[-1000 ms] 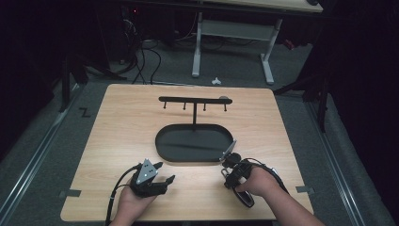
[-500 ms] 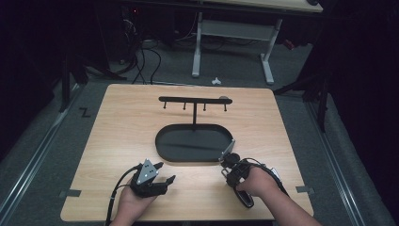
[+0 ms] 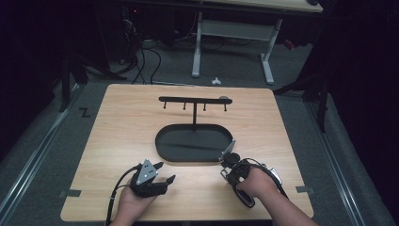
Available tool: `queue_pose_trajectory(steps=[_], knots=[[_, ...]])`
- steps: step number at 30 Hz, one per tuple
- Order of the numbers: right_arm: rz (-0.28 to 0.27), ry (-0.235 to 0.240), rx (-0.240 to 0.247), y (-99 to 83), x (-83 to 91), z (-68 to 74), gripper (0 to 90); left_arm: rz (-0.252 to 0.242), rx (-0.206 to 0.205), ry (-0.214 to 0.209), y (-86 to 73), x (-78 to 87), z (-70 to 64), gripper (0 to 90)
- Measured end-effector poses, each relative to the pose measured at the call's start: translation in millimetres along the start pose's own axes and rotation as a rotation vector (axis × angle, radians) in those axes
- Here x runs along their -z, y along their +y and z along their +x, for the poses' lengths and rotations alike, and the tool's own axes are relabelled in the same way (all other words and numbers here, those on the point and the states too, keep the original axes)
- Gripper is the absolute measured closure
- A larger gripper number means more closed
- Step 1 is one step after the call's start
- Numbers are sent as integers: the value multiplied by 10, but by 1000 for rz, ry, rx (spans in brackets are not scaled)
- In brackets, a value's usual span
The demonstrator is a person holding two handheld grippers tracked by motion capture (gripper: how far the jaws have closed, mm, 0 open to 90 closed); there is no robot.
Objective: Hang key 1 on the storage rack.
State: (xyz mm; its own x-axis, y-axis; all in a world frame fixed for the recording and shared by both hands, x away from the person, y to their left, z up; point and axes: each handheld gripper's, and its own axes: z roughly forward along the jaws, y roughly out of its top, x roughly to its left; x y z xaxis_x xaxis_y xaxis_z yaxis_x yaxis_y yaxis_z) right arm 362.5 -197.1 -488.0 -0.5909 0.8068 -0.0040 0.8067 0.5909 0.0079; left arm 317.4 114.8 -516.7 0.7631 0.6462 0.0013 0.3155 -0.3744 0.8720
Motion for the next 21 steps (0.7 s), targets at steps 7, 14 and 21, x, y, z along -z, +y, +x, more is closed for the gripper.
queue_pose_trajectory(steps=[7, 14, 21], knots=[[-10, 0, 13, -13, 0, -1, 801, 2, -4, -5, 3, 2, -8, 352], [-31, 10, 27, -14, 93, 9, 804, 2, -3, 0, -3, 0, -8, 352], [-85, 15, 24, -51, 343, 1, 804, 0, -7, 5, -6, 10, -7, 352]])
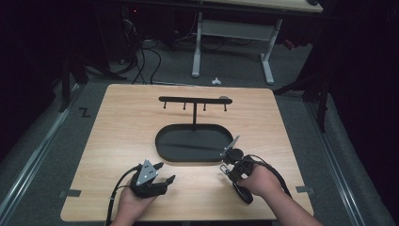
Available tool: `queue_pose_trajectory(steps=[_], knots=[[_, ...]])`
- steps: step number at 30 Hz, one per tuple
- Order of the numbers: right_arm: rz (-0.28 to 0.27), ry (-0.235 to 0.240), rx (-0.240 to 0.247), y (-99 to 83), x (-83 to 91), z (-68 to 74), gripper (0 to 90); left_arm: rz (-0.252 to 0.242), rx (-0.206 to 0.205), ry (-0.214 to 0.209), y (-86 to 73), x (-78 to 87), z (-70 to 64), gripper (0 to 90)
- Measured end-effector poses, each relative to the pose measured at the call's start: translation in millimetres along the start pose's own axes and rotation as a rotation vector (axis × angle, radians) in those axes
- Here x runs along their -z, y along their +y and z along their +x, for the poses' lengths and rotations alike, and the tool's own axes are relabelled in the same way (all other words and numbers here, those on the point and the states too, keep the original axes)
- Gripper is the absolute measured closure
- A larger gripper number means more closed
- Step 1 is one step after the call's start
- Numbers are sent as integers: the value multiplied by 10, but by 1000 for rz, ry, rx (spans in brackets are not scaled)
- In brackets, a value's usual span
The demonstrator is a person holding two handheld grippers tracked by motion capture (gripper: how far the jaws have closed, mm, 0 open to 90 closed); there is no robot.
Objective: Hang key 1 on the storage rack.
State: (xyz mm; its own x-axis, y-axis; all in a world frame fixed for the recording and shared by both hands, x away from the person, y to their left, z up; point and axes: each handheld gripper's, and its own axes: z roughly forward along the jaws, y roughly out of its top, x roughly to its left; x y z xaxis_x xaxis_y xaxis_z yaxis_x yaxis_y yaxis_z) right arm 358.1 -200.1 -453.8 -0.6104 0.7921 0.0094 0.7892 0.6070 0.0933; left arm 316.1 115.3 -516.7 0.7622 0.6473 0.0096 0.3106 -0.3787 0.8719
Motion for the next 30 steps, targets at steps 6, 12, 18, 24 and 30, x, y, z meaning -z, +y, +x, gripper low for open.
queue_pose_trajectory(steps=[6, 12, 18, 24, 30], knots=[[-19, 3, 19, 4, 69, -21, 803, 0, 2, 5, -15, 25, 17, 352], [-39, -12, 37, 29, 164, 33, 804, -7, 6, 12, -21, 55, 29, 353], [-67, -2, 17, 44, 290, 72, 804, -7, 1, 11, -19, 57, 16, 353], [-109, -2, 39, 46, 407, 2, 805, -2, 3, 14, -33, 73, 30, 353], [-142, -11, 36, 62, 550, -44, 805, -2, 9, 19, -54, 92, 36, 353]])
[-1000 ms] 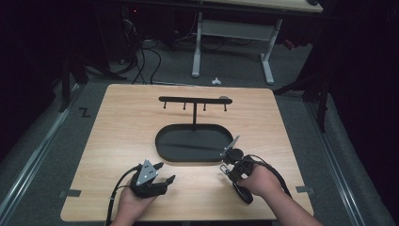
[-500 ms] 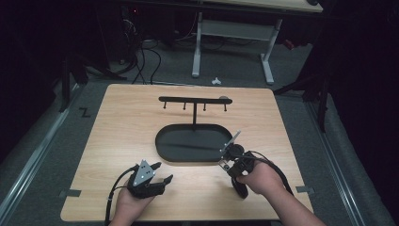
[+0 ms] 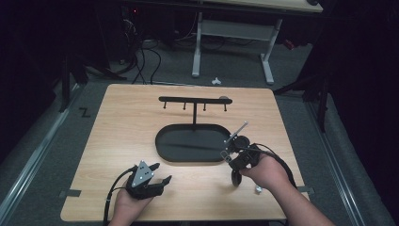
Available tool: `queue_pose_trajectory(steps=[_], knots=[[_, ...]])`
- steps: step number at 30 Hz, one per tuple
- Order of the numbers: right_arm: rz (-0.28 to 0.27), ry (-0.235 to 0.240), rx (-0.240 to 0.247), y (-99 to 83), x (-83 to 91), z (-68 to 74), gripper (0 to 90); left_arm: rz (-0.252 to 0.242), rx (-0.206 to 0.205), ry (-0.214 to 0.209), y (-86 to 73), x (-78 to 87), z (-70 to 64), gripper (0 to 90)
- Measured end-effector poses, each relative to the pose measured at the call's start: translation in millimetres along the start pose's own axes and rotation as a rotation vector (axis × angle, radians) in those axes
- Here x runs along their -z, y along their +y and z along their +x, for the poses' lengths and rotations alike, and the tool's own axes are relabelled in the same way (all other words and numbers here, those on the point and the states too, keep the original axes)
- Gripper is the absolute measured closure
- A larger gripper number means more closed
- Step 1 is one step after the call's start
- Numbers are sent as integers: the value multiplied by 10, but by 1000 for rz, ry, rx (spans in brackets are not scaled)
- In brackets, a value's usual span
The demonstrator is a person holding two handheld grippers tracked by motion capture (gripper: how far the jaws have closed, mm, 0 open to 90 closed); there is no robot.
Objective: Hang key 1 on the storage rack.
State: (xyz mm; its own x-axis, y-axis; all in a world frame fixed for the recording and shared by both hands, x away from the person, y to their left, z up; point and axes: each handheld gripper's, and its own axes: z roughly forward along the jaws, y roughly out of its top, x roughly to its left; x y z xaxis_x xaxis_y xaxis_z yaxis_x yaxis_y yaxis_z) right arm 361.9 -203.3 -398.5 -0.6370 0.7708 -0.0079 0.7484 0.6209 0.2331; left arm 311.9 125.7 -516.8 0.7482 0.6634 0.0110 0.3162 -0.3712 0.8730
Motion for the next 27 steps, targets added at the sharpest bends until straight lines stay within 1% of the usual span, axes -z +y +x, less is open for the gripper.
queue_pose_trajectory(steps=[2, 3, 5, 6, 7, 8, 9, 10, 11, 16, 17, 18, 20, 21, 23, 27], knots=[[-2, -1, -4, 9, 22, 4, 804, 0, 1, 3, -8, 11, 1, 353], [-10, -1, 4, 34, 61, -3, 805, 3, 4, 2, -18, 22, 6, 353], [-16, 2, 3, 64, 94, -7, 805, 6, 7, 3, -31, 34, 13, 352], [-19, 5, -11, 78, 105, 0, 805, 6, 7, 3, -31, 34, 13, 353], [-19, 5, -11, 78, 105, 0, 805, 5, 7, 7, -36, 41, 14, 353], [-17, 6, -21, 93, 117, 3, 805, 3, 9, 7, -39, 49, 16, 353], [-27, 7, -4, 112, 120, -11, 805, 4, 10, 8, -40, 58, 21, 353], [-25, 9, -20, 128, 129, -4, 805, 0, 12, 11, -43, 64, 24, 352], [-34, 10, -9, 170, 137, -21, 805, -1, 15, 12, -45, 71, 28, 353], [-44, 5, -8, 237, 149, -38, 805, 2, 13, 14, -47, 80, 39, 353], [-41, 5, -30, 252, 157, -28, 805, 3, 12, 13, -46, 78, 39, 353], [-48, 6, -14, 273, 159, -42, 805, 2, 11, 12, -45, 74, 37, 353], [-56, 6, -11, 310, 171, -52, 805, 2, 8, 13, -43, 68, 33, 353], [-53, 6, -22, 326, 179, -47, 805, 3, 7, 12, -42, 67, 33, 353], [-62, 5, -10, 362, 184, -58, 805, 2, 7, 10, -39, 66, 33, 353], [-66, 6, -15, 444, 198, -44, 805, 9, 8, 1, -38, 54, 31, 350]])
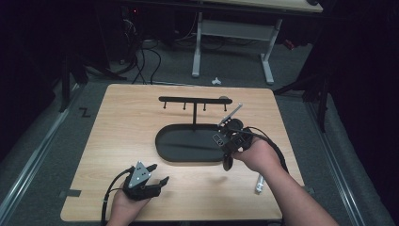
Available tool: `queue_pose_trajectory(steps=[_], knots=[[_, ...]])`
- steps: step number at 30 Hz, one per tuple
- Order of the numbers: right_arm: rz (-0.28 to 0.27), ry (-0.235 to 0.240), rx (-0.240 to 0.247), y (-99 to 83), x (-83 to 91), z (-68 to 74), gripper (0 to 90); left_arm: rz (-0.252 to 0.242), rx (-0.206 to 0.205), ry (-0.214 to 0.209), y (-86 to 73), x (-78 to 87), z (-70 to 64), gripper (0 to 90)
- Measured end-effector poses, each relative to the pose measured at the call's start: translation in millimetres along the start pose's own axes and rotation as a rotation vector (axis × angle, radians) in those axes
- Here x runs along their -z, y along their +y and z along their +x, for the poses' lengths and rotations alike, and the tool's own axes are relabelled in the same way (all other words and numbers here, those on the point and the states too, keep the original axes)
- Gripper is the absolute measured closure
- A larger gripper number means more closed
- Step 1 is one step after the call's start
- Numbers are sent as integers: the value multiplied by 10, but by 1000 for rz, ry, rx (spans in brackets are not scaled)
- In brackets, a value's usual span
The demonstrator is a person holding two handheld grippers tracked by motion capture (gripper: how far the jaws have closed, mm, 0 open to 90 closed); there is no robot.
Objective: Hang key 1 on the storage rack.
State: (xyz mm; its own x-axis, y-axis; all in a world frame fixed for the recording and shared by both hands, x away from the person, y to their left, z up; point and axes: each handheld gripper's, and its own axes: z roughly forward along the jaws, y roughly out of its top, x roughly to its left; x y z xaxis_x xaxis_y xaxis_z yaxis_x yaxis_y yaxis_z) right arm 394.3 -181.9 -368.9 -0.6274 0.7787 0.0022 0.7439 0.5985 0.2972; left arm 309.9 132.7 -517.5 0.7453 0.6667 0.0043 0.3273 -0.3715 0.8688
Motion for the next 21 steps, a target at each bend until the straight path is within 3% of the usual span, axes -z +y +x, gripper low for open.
queue_pose_trajectory(steps=[10, 21], knots=[[-2, -12, 0, 161, 28, 0, 805, -10, -2, 1, 4, 7, 2, 350], [-39, -32, -23, 348, 199, -22, 805, -11, 0, -1, 6, 19, 15, 350]])
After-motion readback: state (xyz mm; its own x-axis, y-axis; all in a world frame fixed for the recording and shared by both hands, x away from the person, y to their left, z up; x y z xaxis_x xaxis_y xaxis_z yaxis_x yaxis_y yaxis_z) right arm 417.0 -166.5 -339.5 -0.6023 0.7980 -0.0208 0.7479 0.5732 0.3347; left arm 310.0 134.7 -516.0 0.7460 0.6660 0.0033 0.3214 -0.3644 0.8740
